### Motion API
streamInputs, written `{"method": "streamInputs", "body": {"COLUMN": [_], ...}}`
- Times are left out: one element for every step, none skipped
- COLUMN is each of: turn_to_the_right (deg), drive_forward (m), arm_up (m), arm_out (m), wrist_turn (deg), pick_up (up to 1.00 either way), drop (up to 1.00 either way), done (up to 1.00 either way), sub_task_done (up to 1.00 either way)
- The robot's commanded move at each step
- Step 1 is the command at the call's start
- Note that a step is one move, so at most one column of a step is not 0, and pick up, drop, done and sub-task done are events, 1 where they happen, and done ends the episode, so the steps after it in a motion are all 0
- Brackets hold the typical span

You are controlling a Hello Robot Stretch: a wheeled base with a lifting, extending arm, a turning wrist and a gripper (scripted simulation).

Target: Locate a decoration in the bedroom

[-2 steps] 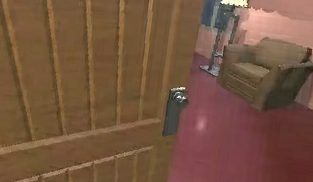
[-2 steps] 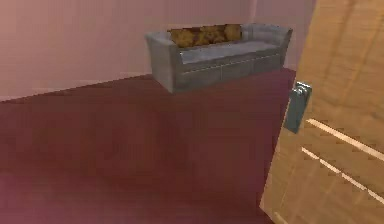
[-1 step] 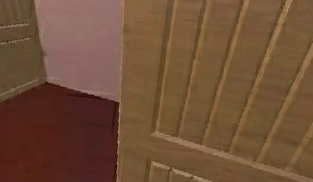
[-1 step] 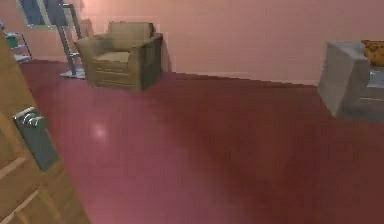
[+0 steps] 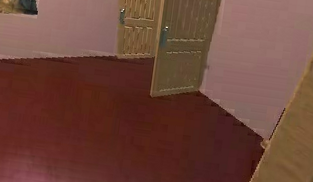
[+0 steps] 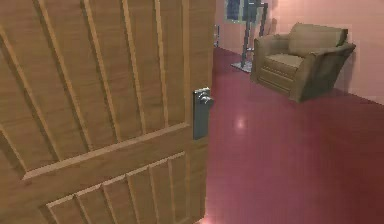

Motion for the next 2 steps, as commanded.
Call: {"method": "streamInputs", "body": {"turn_to_the_right": [-15.0, 0.0], "drive_forward": [0.0, 1.0], "arm_up": [0.0, 0.0], "arm_out": [0.0, 0.0], "wrist_turn": [0.0, 0.0], "pick_up": [0.0, 0.0], "drop": [0.0, 0.0], "done": [0.0, 0.0], "sub_task_done": [0.0, 0.0]}}
